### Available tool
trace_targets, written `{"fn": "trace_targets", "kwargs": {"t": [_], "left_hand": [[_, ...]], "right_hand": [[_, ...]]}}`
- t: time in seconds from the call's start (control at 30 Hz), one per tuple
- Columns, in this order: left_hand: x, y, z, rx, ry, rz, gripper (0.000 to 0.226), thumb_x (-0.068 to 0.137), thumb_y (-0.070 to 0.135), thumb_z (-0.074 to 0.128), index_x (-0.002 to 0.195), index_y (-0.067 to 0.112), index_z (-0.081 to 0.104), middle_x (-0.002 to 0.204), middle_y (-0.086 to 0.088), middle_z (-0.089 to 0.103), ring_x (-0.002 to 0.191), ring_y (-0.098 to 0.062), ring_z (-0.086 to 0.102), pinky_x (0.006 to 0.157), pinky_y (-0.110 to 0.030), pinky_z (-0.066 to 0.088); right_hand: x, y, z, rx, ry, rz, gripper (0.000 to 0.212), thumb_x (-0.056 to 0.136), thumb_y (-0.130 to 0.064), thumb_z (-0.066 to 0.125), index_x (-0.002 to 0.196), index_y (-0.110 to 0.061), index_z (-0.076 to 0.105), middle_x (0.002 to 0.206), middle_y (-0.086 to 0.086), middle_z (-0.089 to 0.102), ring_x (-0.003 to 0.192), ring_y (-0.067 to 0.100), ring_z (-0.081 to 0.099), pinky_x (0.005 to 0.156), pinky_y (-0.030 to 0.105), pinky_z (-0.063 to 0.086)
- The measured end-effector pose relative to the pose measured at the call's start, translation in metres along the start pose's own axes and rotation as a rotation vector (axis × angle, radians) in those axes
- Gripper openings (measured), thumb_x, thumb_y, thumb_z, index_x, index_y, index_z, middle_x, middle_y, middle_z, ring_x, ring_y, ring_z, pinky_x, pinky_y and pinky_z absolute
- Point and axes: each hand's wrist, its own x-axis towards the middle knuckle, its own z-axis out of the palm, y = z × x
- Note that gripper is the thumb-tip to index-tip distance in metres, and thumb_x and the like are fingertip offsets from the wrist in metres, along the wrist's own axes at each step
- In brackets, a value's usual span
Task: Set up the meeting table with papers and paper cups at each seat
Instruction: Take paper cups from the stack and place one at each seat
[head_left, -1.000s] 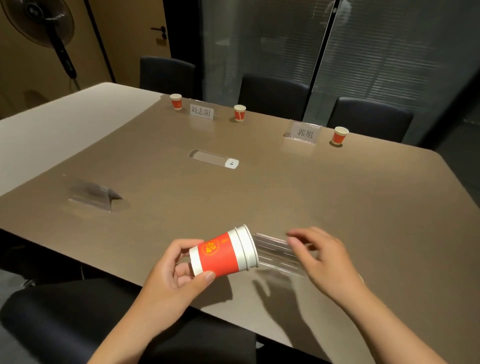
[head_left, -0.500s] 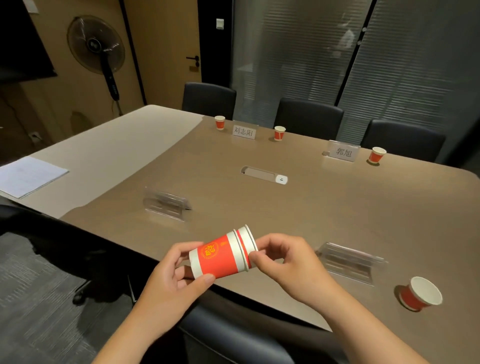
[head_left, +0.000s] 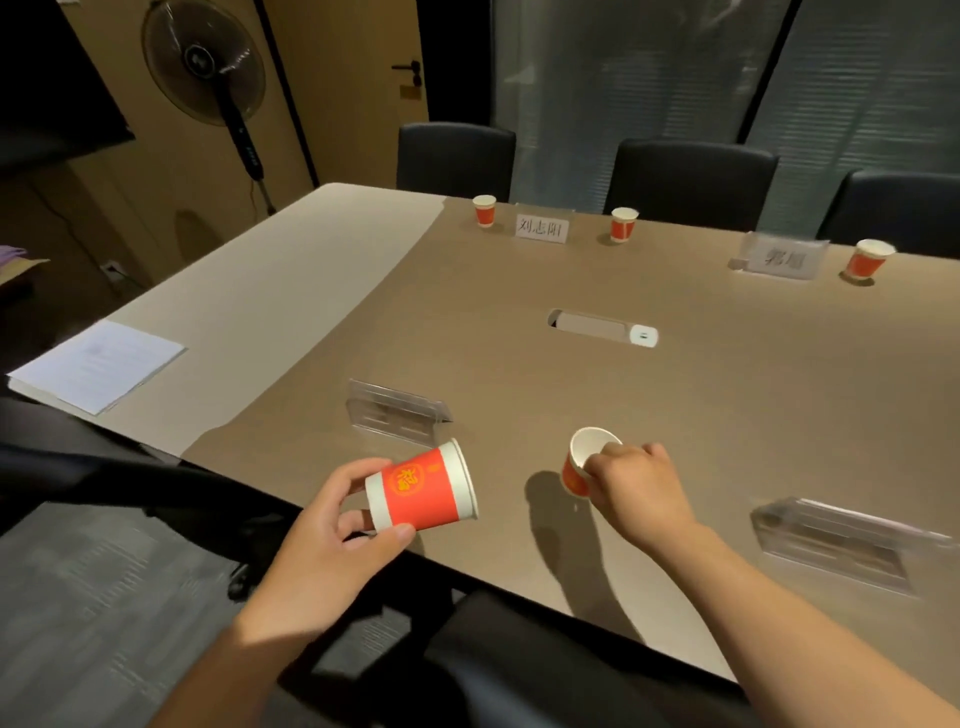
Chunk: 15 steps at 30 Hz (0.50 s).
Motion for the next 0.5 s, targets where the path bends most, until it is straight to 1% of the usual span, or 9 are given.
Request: {"fn": "trace_targets", "kwargs": {"t": [0.07,0.17,0.23,0.3,0.33,0.4,0.43,0.47,0.5], "left_hand": [[0.022,-0.002,-0.010,0.026,-0.011,-0.014,0.056,0.075,-0.001,0.077,0.112,0.036,0.059,0.114,0.003,0.065,0.096,-0.018,0.070,0.074,-0.025,0.058],[0.044,-0.001,-0.015,0.005,-0.025,-0.033,0.054,0.069,0.008,0.077,0.111,0.036,0.060,0.114,0.003,0.064,0.096,-0.017,0.071,0.072,-0.021,0.058],[0.055,-0.002,-0.017,-0.003,-0.055,-0.071,0.055,0.072,0.002,0.076,0.113,0.034,0.059,0.114,0.001,0.063,0.094,-0.015,0.072,0.069,-0.018,0.056],[0.068,-0.002,-0.019,-0.017,-0.085,-0.112,0.054,0.078,-0.006,0.072,0.114,0.031,0.057,0.110,-0.001,0.065,0.087,-0.012,0.073,0.066,-0.015,0.055],[0.074,-0.003,-0.021,-0.017,-0.092,-0.117,0.054,0.076,-0.005,0.072,0.113,0.031,0.058,0.108,-0.002,0.066,0.084,-0.013,0.074,0.066,-0.016,0.056],[0.086,-0.006,-0.032,-0.004,-0.104,-0.123,0.054,0.069,0.003,0.072,0.112,0.033,0.059,0.108,-0.004,0.067,0.083,-0.014,0.074,0.069,-0.021,0.057],[0.092,-0.008,-0.039,0.015,-0.105,-0.117,0.054,0.068,0.006,0.072,0.112,0.035,0.059,0.109,-0.004,0.067,0.084,-0.014,0.074,0.072,-0.025,0.058],[0.098,-0.012,-0.047,0.040,-0.101,-0.105,0.054,0.069,0.008,0.072,0.112,0.038,0.059,0.111,-0.003,0.067,0.086,-0.014,0.074,0.075,-0.030,0.058],[0.103,-0.015,-0.055,0.061,-0.095,-0.094,0.054,0.069,0.011,0.073,0.112,0.041,0.059,0.112,-0.001,0.067,0.089,-0.014,0.073,0.078,-0.034,0.059]], "right_hand": [[0.015,-0.002,0.024,-0.067,-0.092,0.054,0.033,0.098,-0.034,0.040,0.098,-0.018,0.069,0.099,0.004,0.067,0.096,0.029,0.061,0.083,0.035,0.034],[0.026,0.003,0.048,-0.167,-0.236,0.097,0.028,0.094,-0.024,0.043,0.109,-0.020,0.066,0.109,0.003,0.065,0.106,0.026,0.058,0.089,0.035,0.034],[0.029,0.005,0.058,-0.200,-0.327,0.107,0.028,0.091,-0.019,0.045,0.112,-0.021,0.065,0.113,0.003,0.064,0.111,0.026,0.057,0.092,0.035,0.034],[0.032,0.006,0.066,-0.217,-0.372,0.138,0.029,0.094,-0.024,0.042,0.114,-0.021,0.064,0.115,0.003,0.065,0.112,0.026,0.056,0.093,0.036,0.034],[0.032,0.007,0.069,-0.218,-0.376,0.153,0.031,0.096,-0.029,0.040,0.116,-0.022,0.063,0.116,0.003,0.064,0.113,0.026,0.056,0.093,0.036,0.034],[0.037,0.002,0.071,-0.195,-0.347,0.185,0.034,0.095,-0.039,0.042,0.122,-0.025,0.059,0.119,0.001,0.063,0.115,0.025,0.054,0.094,0.036,0.036],[0.041,-0.003,0.068,-0.159,-0.276,0.201,0.037,0.093,-0.042,0.047,0.124,-0.025,0.058,0.119,0.000,0.062,0.114,0.025,0.055,0.094,0.037,0.038],[0.046,-0.012,0.062,-0.076,-0.170,0.210,0.038,0.091,-0.043,0.052,0.124,-0.024,0.060,0.116,0.000,0.064,0.110,0.026,0.058,0.091,0.039,0.041],[0.052,-0.026,0.052,0.070,-0.047,0.207,0.036,0.089,-0.042,0.058,0.119,-0.023,0.063,0.109,0.000,0.066,0.102,0.025,0.062,0.086,0.038,0.046]]}}
